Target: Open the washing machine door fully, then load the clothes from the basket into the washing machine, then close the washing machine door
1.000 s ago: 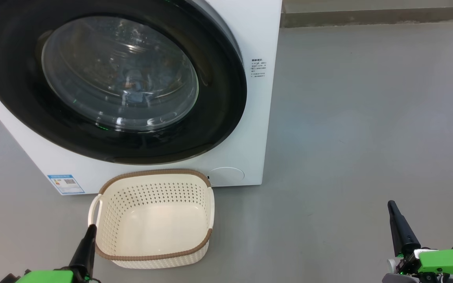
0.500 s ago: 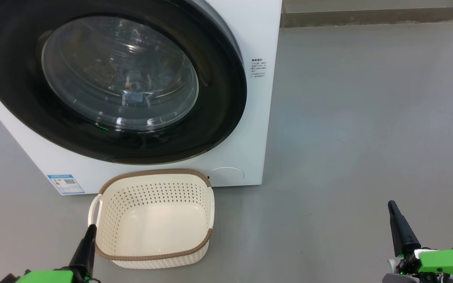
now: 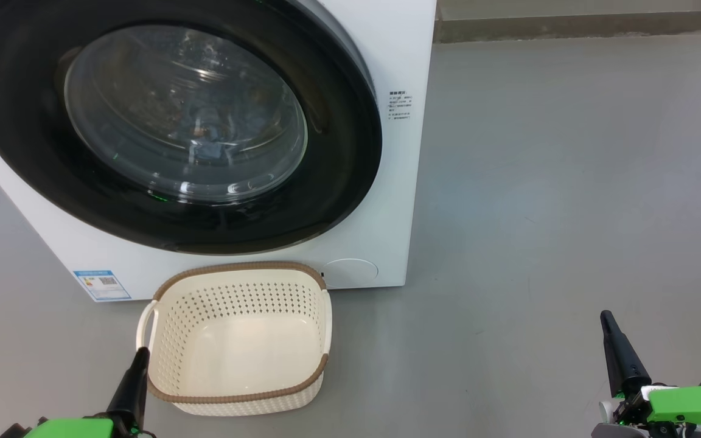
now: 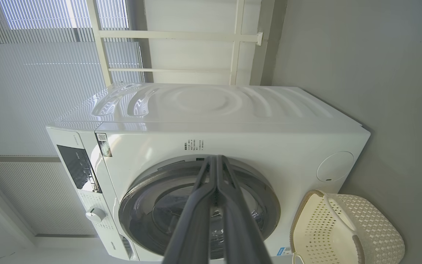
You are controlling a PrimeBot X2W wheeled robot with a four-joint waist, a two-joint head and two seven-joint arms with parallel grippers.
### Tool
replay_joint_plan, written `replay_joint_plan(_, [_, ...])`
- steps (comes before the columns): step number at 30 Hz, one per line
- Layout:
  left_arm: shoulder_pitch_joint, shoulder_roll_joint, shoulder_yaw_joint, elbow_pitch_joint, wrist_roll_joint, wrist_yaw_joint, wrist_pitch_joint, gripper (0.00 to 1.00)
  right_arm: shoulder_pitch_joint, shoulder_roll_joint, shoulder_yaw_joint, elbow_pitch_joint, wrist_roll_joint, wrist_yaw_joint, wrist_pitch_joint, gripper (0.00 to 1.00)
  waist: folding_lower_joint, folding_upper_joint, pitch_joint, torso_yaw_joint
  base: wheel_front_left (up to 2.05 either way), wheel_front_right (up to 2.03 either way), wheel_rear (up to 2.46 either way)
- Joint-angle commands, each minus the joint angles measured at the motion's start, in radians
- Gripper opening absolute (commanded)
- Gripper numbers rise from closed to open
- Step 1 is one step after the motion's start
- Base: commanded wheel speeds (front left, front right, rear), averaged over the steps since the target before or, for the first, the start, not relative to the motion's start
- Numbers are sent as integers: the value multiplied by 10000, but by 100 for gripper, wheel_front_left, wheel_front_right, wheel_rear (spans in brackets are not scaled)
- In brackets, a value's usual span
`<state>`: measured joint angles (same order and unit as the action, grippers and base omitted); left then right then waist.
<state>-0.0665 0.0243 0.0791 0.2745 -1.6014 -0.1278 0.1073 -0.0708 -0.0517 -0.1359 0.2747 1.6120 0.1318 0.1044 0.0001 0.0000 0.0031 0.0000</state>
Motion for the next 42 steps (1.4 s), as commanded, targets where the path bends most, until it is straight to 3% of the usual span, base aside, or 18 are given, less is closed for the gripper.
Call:
replay_joint_plan(1, [-415, 260, 345, -293, -74, -29, 57, 0, -369, -11, 246, -301, -13, -11, 68, 0, -1, 0, 0, 0, 0, 0, 0])
replay_joint_plan(42, [-415, 260, 344, -294, -75, -29, 57, 0, -370, 2, 228, -300, -28, -11, 82, 0, -1, 0, 0, 0, 0, 0, 0])
